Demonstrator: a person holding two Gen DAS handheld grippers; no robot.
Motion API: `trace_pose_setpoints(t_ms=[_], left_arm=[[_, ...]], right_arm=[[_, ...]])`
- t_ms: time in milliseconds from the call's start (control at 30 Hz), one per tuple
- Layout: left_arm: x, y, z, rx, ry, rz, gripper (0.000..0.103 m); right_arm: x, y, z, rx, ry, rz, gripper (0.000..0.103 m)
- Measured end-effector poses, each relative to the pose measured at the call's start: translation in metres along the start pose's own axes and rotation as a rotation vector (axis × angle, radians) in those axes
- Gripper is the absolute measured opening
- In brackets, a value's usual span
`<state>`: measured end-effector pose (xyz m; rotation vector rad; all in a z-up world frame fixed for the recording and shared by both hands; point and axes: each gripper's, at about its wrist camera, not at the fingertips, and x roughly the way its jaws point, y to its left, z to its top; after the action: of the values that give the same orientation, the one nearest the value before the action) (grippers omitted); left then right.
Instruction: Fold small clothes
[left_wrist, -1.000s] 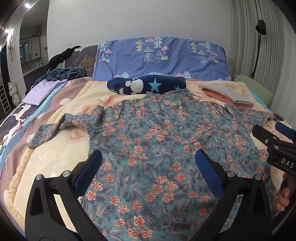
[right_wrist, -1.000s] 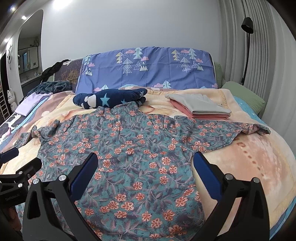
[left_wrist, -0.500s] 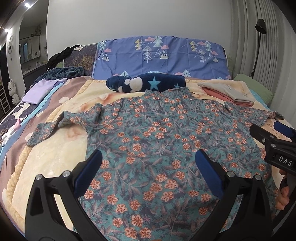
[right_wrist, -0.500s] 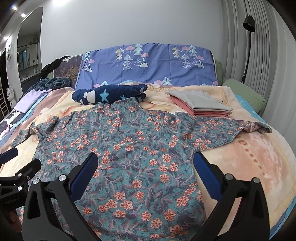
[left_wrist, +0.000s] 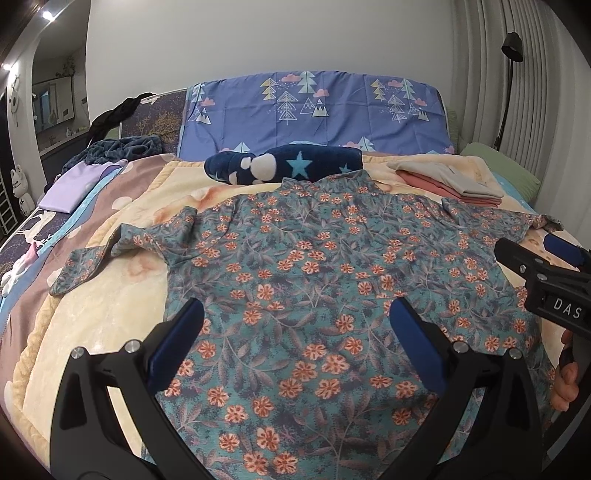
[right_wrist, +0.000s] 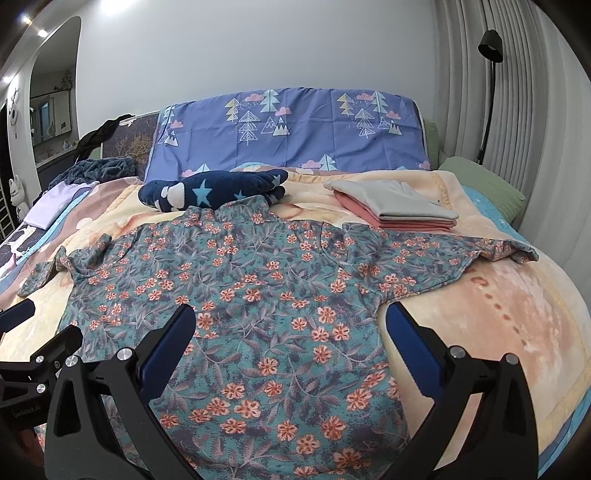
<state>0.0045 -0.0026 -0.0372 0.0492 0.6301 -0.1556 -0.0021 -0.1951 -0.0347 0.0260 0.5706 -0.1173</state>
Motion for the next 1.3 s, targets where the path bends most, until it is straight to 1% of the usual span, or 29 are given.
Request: trace_pose_setpoints(t_ms=[167,433,1300], left_arm=[[-0.0020,0.0013,-0.0019,0.001,-0.016,0.012,0.101],[-0.0027,0.0017,-0.0027,0.004,-0.018,0.005,0.101],[-0.0017,-0.0001,-0.0054,-0.009,0.007,-0.035,0.101]], right_arm=[[-0.0006,0.0011,-0.0001,-0.002,-0.003,0.003,0.102],[-0.0025,0.0012,0.0009,-0.001,-0.014,0.002,0.102],[-0.0017,0.0081,-0.0011,-0.013,-0.005,0.013,0.102]])
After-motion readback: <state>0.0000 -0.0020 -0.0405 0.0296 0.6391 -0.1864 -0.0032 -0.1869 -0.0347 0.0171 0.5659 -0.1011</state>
